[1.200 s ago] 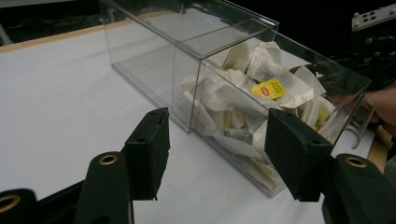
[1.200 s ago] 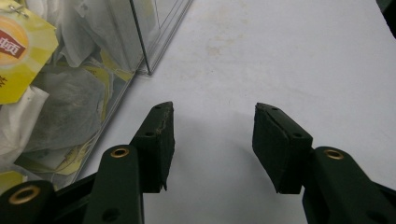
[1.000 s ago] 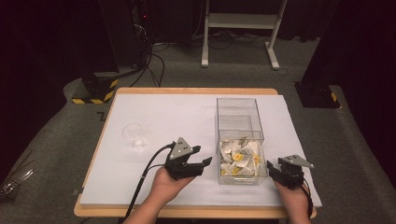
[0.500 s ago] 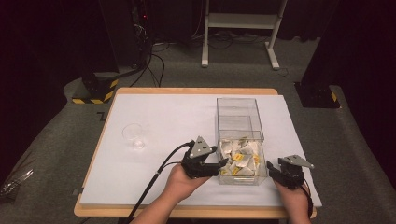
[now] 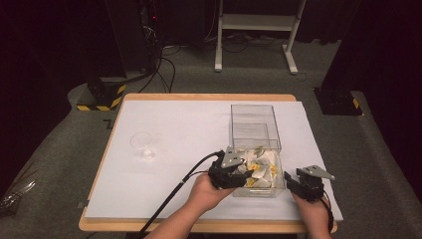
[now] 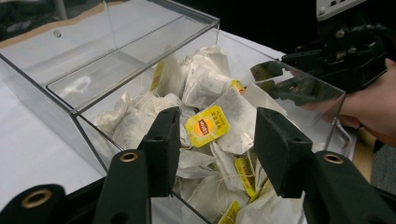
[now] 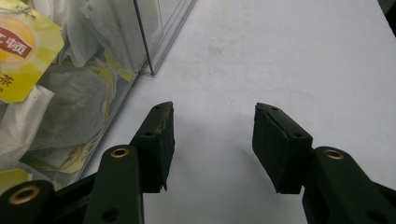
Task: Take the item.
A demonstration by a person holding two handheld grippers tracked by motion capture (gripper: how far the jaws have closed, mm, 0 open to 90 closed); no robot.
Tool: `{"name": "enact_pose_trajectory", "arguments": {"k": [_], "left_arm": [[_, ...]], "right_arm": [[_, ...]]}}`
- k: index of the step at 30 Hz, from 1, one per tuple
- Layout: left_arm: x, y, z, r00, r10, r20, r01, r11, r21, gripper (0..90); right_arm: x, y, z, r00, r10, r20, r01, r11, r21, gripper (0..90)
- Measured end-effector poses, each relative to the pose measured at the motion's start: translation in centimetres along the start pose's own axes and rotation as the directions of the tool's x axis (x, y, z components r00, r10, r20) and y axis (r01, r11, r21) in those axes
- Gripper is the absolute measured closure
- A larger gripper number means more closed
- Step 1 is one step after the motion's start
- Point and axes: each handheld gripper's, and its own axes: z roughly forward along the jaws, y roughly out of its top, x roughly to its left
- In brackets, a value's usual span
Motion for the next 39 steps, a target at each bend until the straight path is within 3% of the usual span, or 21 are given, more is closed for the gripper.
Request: {"name": "enact_pose_trajectory", "arguments": {"k": [13,20,30,33,39], "left_arm": [[-0.4,-0.2,1.0,0.9985,0.046,-0.030,-0.045,0.9974,0.056,65.4],[-0.8,-0.4,1.5,0.9954,0.087,-0.041,-0.082,0.9914,0.102,67.7],[-0.7,-0.3,2.0,0.9976,0.061,-0.032,-0.056,0.9882,0.143,71.6],[-0.9,-0.3,2.0,0.9964,0.068,-0.052,-0.059,0.9862,0.155,75.9],[-0.8,-0.4,2.1,0.9986,0.037,-0.038,-0.031,0.9874,0.155,89.7]], "right_arm": [[0.0,0.0,0.0,1.0000,0.000,0.003,0.000,1.000,-0.001,49.0],[0.0,0.0,0.0,1.0000,0.000,0.003,0.000,1.000,-0.001,49.0],[0.0,0.0,0.0,1.0000,-0.002,0.001,0.002,1.000,-0.003,48.9],[0.0,0.0,-0.1,1.0000,-0.003,-0.001,0.003,1.000,-0.005,48.8],[0.0,0.0,-0.1,1.0000,-0.003,-0.001,0.003,1.000,-0.006,48.7]]}}
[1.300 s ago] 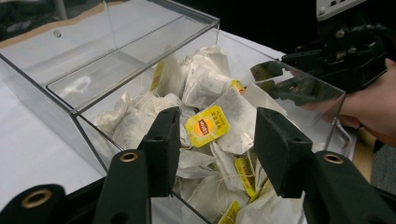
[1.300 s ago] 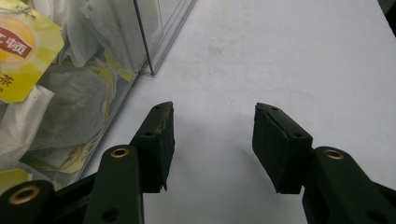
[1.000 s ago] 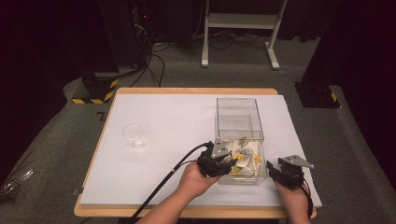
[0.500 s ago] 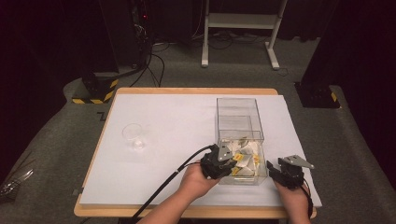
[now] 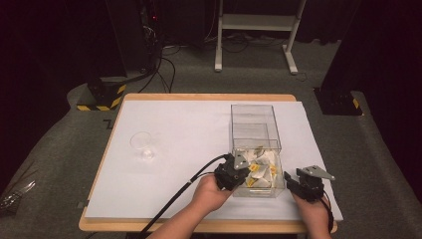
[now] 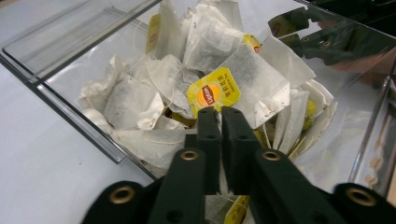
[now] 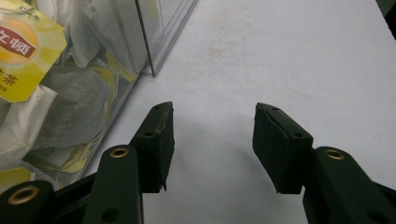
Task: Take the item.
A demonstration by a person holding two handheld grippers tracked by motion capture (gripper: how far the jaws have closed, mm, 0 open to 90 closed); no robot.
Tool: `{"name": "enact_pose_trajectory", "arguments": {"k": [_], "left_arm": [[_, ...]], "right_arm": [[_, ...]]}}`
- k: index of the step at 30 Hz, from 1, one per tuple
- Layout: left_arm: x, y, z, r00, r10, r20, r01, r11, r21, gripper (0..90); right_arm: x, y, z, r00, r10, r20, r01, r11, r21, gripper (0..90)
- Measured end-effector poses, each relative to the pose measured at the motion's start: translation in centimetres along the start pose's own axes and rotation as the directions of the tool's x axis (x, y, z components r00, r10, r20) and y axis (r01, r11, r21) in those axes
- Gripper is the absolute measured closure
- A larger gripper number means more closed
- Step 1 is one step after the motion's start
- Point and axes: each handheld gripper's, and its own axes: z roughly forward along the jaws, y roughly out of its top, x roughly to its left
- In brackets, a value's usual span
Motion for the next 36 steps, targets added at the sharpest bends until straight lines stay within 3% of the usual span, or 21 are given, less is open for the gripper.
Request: {"name": "enact_pose_trajectory", "arguments": {"k": [4,13,20,31,36], "left_arm": [[0.1,-0.2,-0.1,0.9999,-0.013,0.008,0.013,0.9997,-0.022,90.0],[-0.2,-0.2,-1.1,1.0000,-0.001,-0.009,0.000,0.9944,-0.106,90.0],[-0.4,0.1,-2.3,0.9998,-0.007,-0.018,0.004,0.9814,-0.192,90.0],[-0.3,0.4,-3.4,0.9998,-0.017,-0.011,0.014,0.9627,-0.270,90.0],[-0.2,0.5,-3.9,0.9996,-0.027,-0.007,0.024,0.9498,-0.312,90.0]], "right_arm": [[0.0,0.0,0.0,1.0000,0.001,-0.002,-0.001,1.000,-0.002,48.6],[0.0,0.0,0.0,1.0000,0.001,-0.002,-0.001,1.000,-0.002,48.6],[0.0,0.0,0.0,1.0000,0.000,-0.002,0.000,1.000,-0.003,48.6],[0.0,0.0,0.0,1.0000,0.000,0.000,0.000,1.000,-0.002,48.6],[0.0,0.0,0.0,1.0000,0.000,0.000,0.000,1.000,-0.002,48.6]]}}
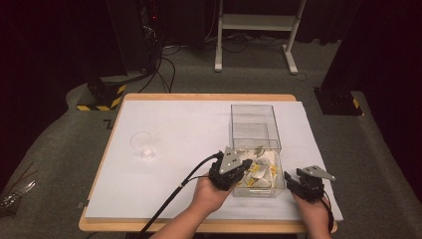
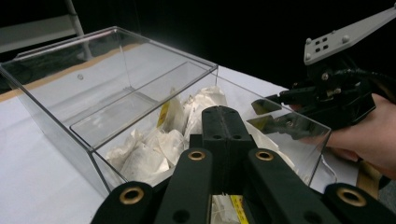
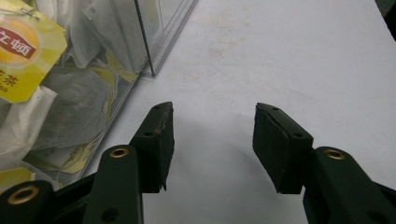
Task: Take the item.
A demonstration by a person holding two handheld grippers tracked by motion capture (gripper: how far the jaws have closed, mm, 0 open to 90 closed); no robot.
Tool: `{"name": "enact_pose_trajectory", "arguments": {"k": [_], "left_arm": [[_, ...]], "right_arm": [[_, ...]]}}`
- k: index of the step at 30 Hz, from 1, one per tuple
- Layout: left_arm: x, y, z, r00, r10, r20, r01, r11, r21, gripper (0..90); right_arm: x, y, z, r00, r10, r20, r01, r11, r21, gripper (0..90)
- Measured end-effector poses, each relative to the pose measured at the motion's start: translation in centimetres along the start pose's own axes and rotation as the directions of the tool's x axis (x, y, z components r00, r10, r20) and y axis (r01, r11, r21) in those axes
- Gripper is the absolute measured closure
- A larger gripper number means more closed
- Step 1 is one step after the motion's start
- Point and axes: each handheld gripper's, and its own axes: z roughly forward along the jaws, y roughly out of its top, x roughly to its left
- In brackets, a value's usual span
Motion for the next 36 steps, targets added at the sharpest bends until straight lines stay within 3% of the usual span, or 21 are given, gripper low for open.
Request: {"name": "enact_pose_trajectory", "arguments": {"k": [20,36], "left_arm": [[1.0,1.3,-2.2,0.9989,-0.012,-0.044,0.007,0.9950,-0.100,90.0],[2.1,2.3,-4.1,0.9967,-0.032,-0.075,0.018,0.9830,-0.183,90.0]], "right_arm": [[0.1,0.0,0.0,1.0000,0.000,0.007,0.000,1.000,0.003,48.7],[0.1,0.0,0.0,0.9999,-0.001,0.011,0.001,1.000,0.005,48.9]]}}
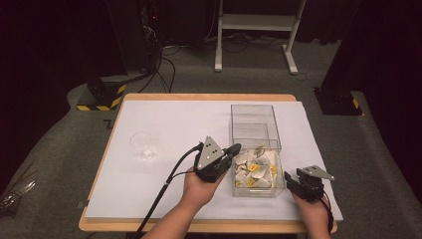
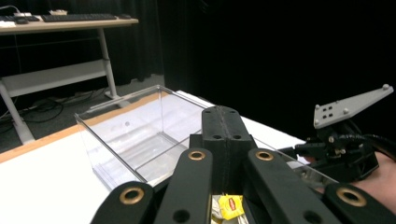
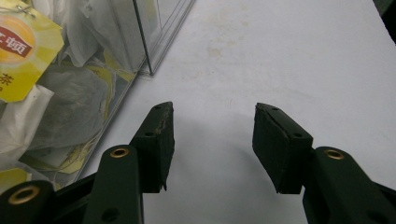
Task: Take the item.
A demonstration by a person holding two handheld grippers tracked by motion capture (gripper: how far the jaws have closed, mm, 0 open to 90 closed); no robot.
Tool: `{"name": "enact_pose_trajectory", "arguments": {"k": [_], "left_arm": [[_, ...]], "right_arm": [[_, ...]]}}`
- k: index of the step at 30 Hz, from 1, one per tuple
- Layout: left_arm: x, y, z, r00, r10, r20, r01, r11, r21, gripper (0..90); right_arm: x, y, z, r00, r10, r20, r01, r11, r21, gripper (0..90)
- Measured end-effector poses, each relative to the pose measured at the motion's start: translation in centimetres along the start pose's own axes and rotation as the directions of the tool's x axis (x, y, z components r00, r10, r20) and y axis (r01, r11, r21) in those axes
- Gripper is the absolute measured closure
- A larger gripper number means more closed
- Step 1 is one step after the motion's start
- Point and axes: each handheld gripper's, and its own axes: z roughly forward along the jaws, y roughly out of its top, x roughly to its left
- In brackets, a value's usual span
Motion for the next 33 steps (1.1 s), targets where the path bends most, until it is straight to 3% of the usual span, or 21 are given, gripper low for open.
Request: {"name": "enact_pose_trajectory", "arguments": {"k": [20,33], "left_arm": [[-0.2,2.2,-0.5,1.0000,-0.002,0.006,0.002,0.9962,-0.088,90.0],[0.1,3.4,-1.3,1.0000,-0.002,-0.007,0.001,0.9891,-0.147,90.0]], "right_arm": [[0.0,0.0,0.0,1.0000,0.002,0.000,-0.002,1.000,-0.001,48.9],[0.0,0.0,0.0,1.0000,0.000,0.000,0.000,1.000,-0.001,49.0]]}}
